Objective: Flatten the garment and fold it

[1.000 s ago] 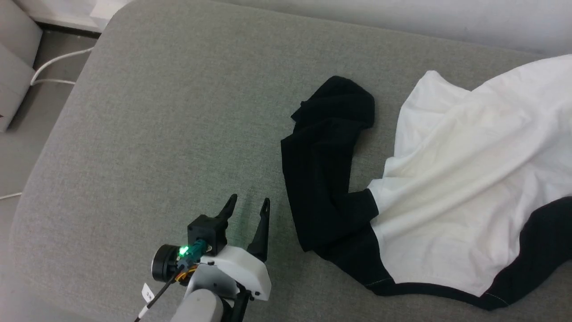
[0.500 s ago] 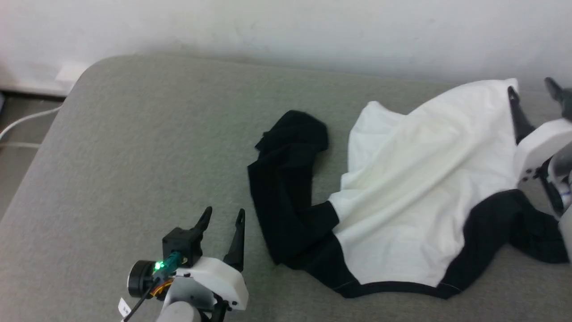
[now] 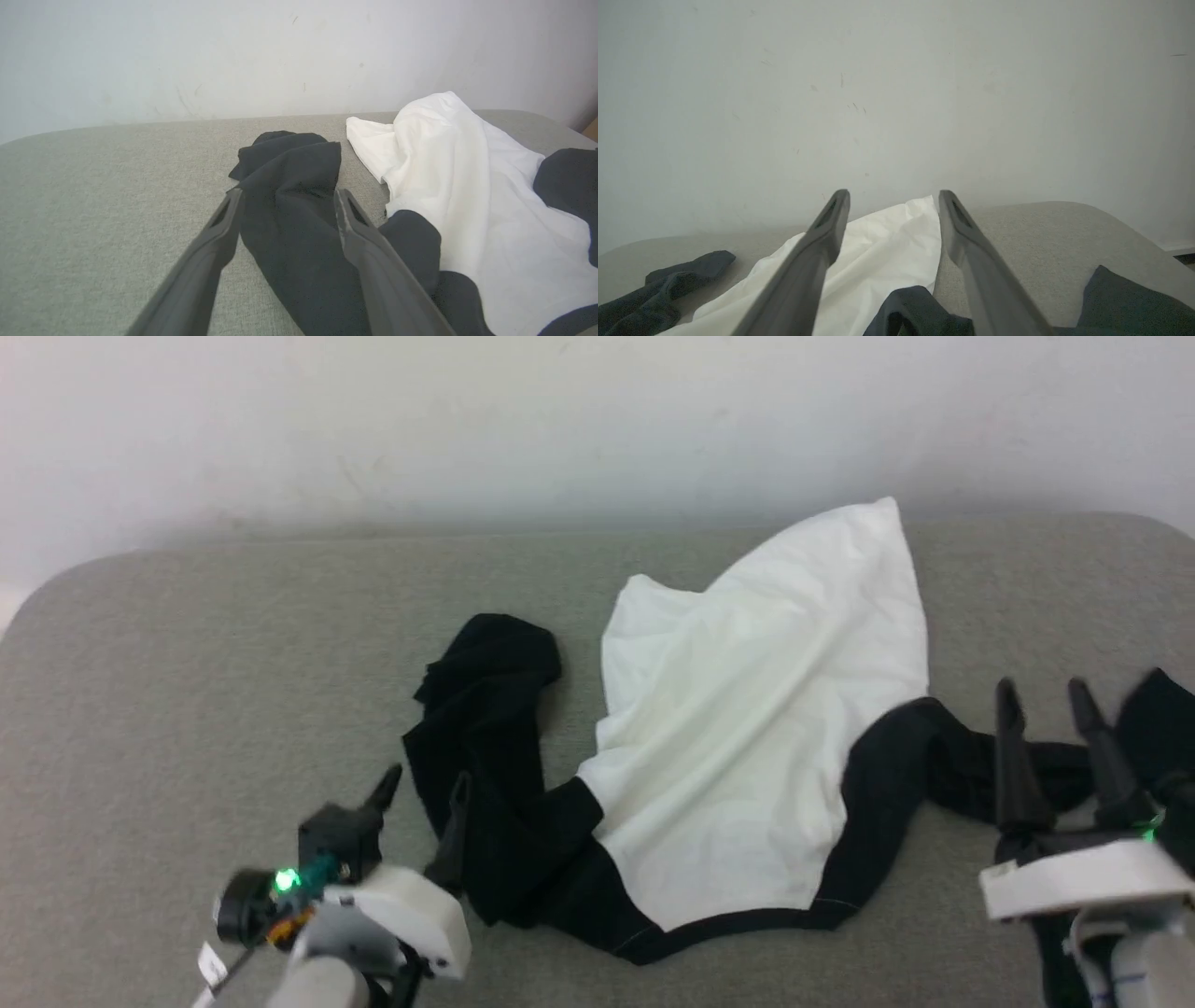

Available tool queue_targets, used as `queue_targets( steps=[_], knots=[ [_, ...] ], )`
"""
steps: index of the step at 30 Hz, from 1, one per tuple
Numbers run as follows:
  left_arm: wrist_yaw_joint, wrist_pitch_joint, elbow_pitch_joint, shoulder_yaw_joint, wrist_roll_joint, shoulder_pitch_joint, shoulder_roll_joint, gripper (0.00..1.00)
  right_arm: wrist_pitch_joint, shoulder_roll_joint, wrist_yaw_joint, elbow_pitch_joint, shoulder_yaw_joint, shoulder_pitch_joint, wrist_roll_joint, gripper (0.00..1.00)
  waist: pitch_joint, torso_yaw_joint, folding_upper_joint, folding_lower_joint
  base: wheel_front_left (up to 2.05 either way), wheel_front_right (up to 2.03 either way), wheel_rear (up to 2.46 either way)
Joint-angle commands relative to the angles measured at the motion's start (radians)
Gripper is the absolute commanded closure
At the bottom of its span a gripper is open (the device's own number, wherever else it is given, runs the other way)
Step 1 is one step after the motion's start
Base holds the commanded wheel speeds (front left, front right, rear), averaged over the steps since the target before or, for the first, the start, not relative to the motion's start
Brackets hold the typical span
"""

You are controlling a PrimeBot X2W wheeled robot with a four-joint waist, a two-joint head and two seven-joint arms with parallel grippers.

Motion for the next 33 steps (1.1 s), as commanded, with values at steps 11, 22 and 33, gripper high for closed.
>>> queue_targets(
  steps=[11,22,33],
  knots=[
    [-0.214,0.424,0.142,-0.049,-0.034,-0.366,0.177,0.0,0.045,0.064,-0.001,-0.171,0.029,0.075,-0.038,0.0,0.13,-0.198,0.0001,0.0002,0.0,0.0,0.0],
    [-0.257,0.872,0.271,-0.234,-0.231,-0.551,0.325,0.0,0.016,0.071,-0.001,-0.138,0.043,0.042,0.009,0.0,0.22,-0.305,0.0001,0.0002,0.0,0.0,0.0],
    [-0.217,0.672,0.311,-0.206,-0.195,-0.696,0.403,1.0,-0.002,0.071,-0.001,-0.104,0.053,0.012,0.023,0.0,0.261,-0.329,0.0001,0.0002,0.0,0.0,0.0]
  ],
)
